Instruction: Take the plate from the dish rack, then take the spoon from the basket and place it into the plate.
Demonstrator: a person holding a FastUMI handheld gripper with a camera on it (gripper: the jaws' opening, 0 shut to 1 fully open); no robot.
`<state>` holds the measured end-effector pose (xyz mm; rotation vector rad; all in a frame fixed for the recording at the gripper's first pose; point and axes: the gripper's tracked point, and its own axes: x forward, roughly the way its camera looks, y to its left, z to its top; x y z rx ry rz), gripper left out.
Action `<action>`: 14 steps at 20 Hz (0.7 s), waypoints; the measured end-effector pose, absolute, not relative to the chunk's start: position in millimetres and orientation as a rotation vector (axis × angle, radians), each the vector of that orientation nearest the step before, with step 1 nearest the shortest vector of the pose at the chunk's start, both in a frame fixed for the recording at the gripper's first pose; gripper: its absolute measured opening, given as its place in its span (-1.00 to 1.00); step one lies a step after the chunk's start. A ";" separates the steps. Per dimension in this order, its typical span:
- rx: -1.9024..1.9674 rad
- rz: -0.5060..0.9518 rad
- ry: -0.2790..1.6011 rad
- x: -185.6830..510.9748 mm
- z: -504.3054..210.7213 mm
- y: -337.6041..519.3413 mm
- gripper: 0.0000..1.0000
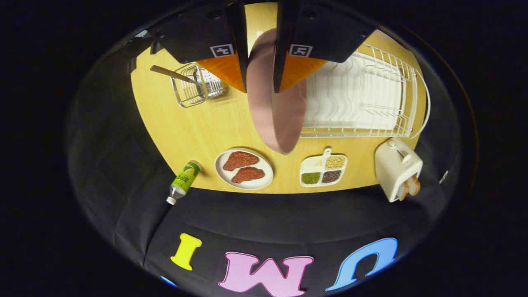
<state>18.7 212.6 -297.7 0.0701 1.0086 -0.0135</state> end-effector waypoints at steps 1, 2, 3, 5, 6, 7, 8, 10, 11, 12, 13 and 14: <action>0.060 -0.023 1.001 21.3 -295.1 212.8 -0.40; 0.042 -0.019 1.001 22.1 -294.8 214.0 -0.47; 0.020 -0.014 0.993 23.1 -293.1 215.3 -0.48; -0.037 -0.007 0.959 30.4 -281.5 214.6 -0.48; -0.091 0.004 0.932 35.6 -273.3 214.7 -0.49; -0.139 0.020 0.901 42.8 -268.3 218.1 -0.49; -0.185 0.034 0.893 43.5 -263.2 221.2 -0.52; -0.259 0.056 0.871 43.6 -257.4 226.4 -0.51; -0.282 0.058 0.855 43.9 -255.0 227.2 -0.52; -0.300 0.050 0.849 43.9 -253.4 227.1 -0.52; -0.325 0.043 0.841 45.7 -253.7 229.2 -0.52; -0.366 0.043 0.839 47.7 -253.7 232.6 -0.52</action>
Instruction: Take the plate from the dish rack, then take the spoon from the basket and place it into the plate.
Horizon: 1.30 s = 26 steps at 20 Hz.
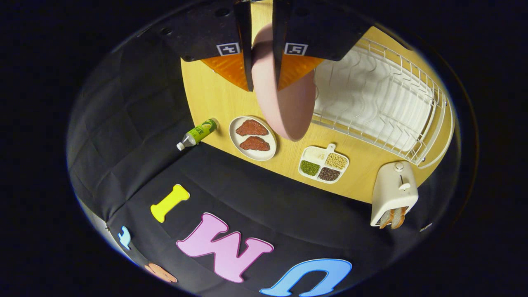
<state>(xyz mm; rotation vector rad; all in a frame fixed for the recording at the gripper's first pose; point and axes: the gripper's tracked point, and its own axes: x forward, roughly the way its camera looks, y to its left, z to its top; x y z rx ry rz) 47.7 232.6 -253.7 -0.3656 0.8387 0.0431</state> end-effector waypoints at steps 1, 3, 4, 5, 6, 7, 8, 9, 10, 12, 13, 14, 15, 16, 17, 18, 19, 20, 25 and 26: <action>-0.396 0.045 0.822 51.7 -251.3 236.2 -0.52; -0.447 0.037 0.781 58.0 -239.2 243.1 -0.52; -0.463 0.038 0.754 61.2 -231.5 245.1 -0.52; -0.465 0.041 0.731 62.0 -223.9 245.3 -0.52; -0.449 0.047 0.714 60.9 -216.6 244.4 -0.52; -0.412 0.055 0.712 55.9 -211.5 242.1 -0.52; -0.356 0.071 0.716 50.5 -207.6 240.5 -0.52; -0.300 0.095 0.726 44.2 -205.6 236.5 -0.52; -0.235 0.134 0.739 35.9 -203.5 235.5 -0.52; -0.115 0.195 0.776 17.4 -202.1 227.5 -0.51; -0.049 0.215 0.801 5.5 -201.2 221.9 -0.52; 0.025 0.240 0.822 -6.7 -199.3 217.5 -0.52; 0.092 0.256 0.848 -19.2 -200.5 211.5 -0.52; 0.148 0.264 0.867 -31.4 -200.0 202.9 -0.52; 0.191 0.267 0.879 -43.5 -200.8 191.5 -0.52; 0.220 0.268 0.885 -54.7 -201.9 182.9 -0.52; 0.252 0.274 0.891 -66.7 -204.8 175.9 -0.52; 0.291 0.280 0.905 -78.9 -207.7 170.9 -0.52; 0.472 0.297 1.033 -152.1 -248.4 165.2 -0.52; 0.502 0.306 1.072 -166.8 -260.0 170.4 -0.52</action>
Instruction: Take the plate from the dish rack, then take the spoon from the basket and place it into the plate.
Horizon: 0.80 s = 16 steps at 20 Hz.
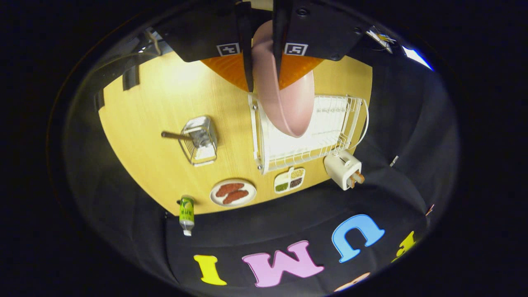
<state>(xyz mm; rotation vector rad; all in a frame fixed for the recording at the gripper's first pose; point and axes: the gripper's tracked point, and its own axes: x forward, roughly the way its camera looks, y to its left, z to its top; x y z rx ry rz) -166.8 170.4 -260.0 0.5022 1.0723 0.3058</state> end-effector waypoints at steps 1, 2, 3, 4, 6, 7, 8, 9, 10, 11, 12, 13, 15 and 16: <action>0.538 0.307 1.112 -180.5 -271.2 177.3 -0.52; 0.580 0.313 1.149 -192.5 -280.9 186.3 -0.52; 0.613 0.322 1.179 -201.1 -288.6 195.4 -0.52; 0.647 0.332 1.209 -206.5 -296.4 207.0 -0.52; 0.691 0.335 1.242 -211.0 -312.8 221.1 -0.52; 0.699 0.331 1.258 -212.3 -323.9 226.5 -0.52; 0.709 0.326 1.271 -213.2 -333.6 231.5 -0.52; 0.710 0.329 1.271 -212.7 -341.6 235.2 -0.52; 0.706 0.325 1.266 -209.5 -349.9 238.1 -0.52; 0.710 0.318 1.263 -207.7 -357.9 240.0 -0.52; 0.724 0.316 1.271 -208.6 -364.5 243.2 -0.52; 0.743 0.317 1.284 -210.2 -370.2 247.5 -0.51; 0.762 0.316 1.299 -211.7 -381.8 250.7 -0.52; 0.790 0.313 1.296 -208.7 -385.6 256.8 -0.51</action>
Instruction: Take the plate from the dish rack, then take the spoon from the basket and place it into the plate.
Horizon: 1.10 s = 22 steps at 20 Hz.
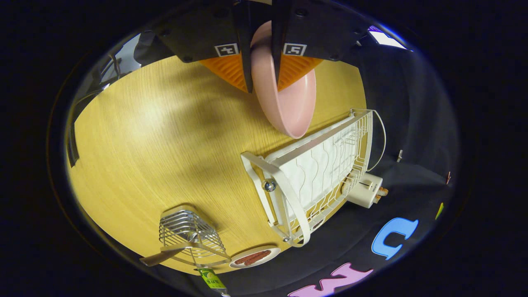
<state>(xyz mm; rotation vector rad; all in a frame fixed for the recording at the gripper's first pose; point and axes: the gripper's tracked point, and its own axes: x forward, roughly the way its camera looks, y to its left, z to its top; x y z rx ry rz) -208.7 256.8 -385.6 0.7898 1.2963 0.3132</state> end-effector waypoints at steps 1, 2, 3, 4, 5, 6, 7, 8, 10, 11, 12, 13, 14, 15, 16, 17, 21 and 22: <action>0.807 0.309 1.292 -207.9 -384.2 255.8 -0.51; 0.819 0.303 1.284 -203.8 -385.3 256.7 -0.50; 0.806 0.292 1.281 -202.4 -388.2 255.4 -0.49; 0.753 0.273 1.282 -201.8 -395.8 250.5 -0.45; 0.701 0.264 1.277 -201.4 -399.0 244.5 -0.45; 0.668 0.259 1.272 -198.5 -402.1 241.1 -0.45; 0.662 0.262 1.263 -196.5 -397.9 240.4 -0.44; 0.674 0.272 1.257 -194.4 -393.2 242.1 -0.30; 0.652 0.288 1.246 -193.8 -392.7 242.6 0.03; 0.625 0.299 1.240 -196.1 -392.2 239.6 0.22; 0.607 0.312 1.230 -195.3 -389.6 236.6 0.34; 0.601 0.327 1.214 -192.5 -384.5 234.3 0.45; 0.596 0.343 1.190 -188.6 -378.9 229.9 0.59; 0.582 0.357 1.163 -184.0 -373.4 223.6 0.66; 0.561 0.369 1.133 -179.7 -367.5 214.9 0.82; 0.543 0.383 1.097 -175.1 -357.9 204.8 0.90; 0.512 0.378 0.887 -138.0 -305.2 151.1 0.95; 0.498 0.364 0.822 -123.3 -289.8 132.9 0.94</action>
